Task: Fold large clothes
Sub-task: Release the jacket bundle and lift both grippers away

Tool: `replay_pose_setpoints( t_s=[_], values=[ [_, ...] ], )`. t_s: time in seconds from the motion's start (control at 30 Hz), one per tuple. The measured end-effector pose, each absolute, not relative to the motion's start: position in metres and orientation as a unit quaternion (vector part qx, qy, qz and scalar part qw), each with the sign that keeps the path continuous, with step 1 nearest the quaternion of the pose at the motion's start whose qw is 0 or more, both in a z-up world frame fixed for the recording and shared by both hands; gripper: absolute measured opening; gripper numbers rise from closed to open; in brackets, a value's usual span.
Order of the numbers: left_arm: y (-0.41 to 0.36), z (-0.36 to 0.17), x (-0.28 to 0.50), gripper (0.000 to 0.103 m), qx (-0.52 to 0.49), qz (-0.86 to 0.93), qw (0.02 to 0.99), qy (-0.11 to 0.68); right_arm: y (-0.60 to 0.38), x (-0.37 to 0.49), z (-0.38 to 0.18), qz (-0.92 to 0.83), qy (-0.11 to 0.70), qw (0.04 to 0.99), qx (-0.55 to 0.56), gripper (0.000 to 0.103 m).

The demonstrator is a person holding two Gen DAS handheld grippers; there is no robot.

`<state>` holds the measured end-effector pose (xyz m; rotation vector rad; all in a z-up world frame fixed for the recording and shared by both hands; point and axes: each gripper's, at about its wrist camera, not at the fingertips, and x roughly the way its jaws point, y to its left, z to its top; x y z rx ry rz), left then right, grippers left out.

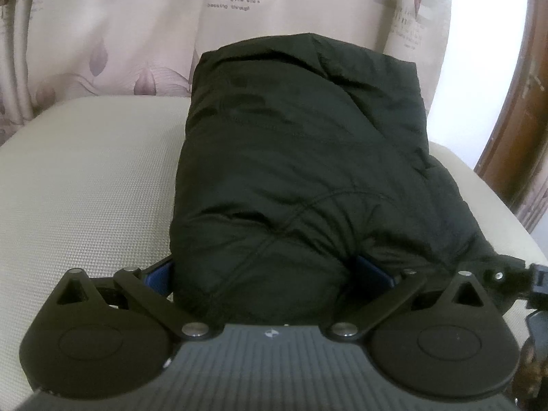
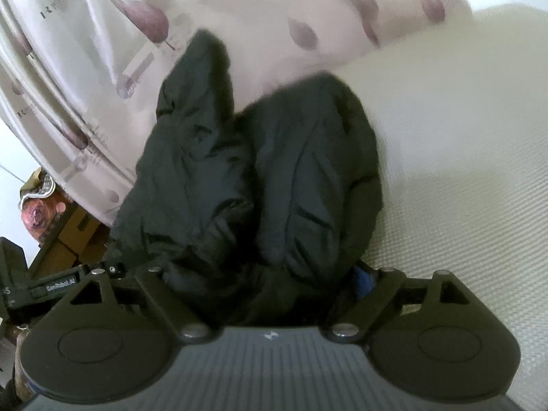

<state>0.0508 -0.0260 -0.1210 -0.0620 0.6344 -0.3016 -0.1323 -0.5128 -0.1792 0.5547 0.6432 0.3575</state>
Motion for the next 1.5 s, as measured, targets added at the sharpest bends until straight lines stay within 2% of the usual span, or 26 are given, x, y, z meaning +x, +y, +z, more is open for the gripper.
replay_pose_setpoints(
  t_s=[0.17, 0.33, 0.43, 0.47, 0.53, 0.63, 0.77, 0.83, 1.03, 1.23, 1.37, 1.47, 1.5],
  values=[
    [-0.030, -0.116, 0.039, 0.103, -0.010, -0.133, 0.948, 0.289, -0.401, -0.042, -0.140, 0.141, 0.289, 0.916, 0.241, 0.088],
    [-0.035, -0.114, 0.030, 0.103, 0.009, -0.124, 0.954, 0.273, -0.376, -0.053, -0.082, 0.107, 0.191, 0.960, 0.176, 0.088],
    [-0.037, -0.113, 0.029, 0.103, 0.013, -0.123, 0.955, 0.271, -0.330, -0.031, -0.034, 0.150, 0.159, 0.973, 0.079, 0.087],
    [-0.038, -0.113, 0.028, 0.103, 0.014, -0.122, 0.955, 0.270, -0.312, -0.020, -0.021, 0.172, 0.155, 0.972, 0.046, 0.082],
    [-0.038, -0.113, 0.028, 0.103, 0.014, -0.121, 0.955, 0.270, -0.277, 0.009, -0.005, 0.208, 0.164, 0.964, -0.013, 0.058],
    [-0.037, -0.113, 0.029, 0.103, 0.018, -0.122, 0.955, 0.269, -0.242, 0.061, 0.002, 0.238, 0.191, 0.948, -0.086, 0.051],
    [-0.034, -0.113, 0.029, 0.103, 0.023, -0.123, 0.955, 0.268, -0.212, 0.139, -0.021, 0.212, 0.266, 0.929, -0.148, 0.049],
    [-0.033, -0.112, 0.028, 0.103, 0.021, -0.128, 0.955, 0.266, -0.219, 0.167, -0.041, 0.194, 0.304, 0.923, -0.135, 0.048],
    [-0.036, -0.111, 0.027, 0.103, 0.030, -0.140, 0.954, 0.264, -0.258, 0.194, -0.078, 0.197, 0.362, 0.910, 0.054, 0.047],
    [-0.045, -0.110, 0.018, 0.103, 0.063, -0.122, 0.958, 0.252, -0.263, 0.212, -0.075, 0.212, 0.358, 0.895, 0.162, 0.049],
    [-0.046, -0.107, 0.007, 0.103, 0.082, -0.100, 0.967, 0.221, -0.258, 0.162, -0.030, 0.217, 0.253, 0.932, 0.144, 0.052],
    [-0.049, -0.105, -0.001, 0.103, 0.096, -0.082, 0.971, 0.202, -0.248, 0.085, -0.004, 0.201, 0.168, 0.962, 0.072, 0.070],
    [-0.051, -0.104, -0.003, 0.103, 0.104, -0.074, 0.973, 0.194, -0.242, 0.057, -0.003, 0.184, 0.144, 0.971, 0.044, 0.084]
  ],
)
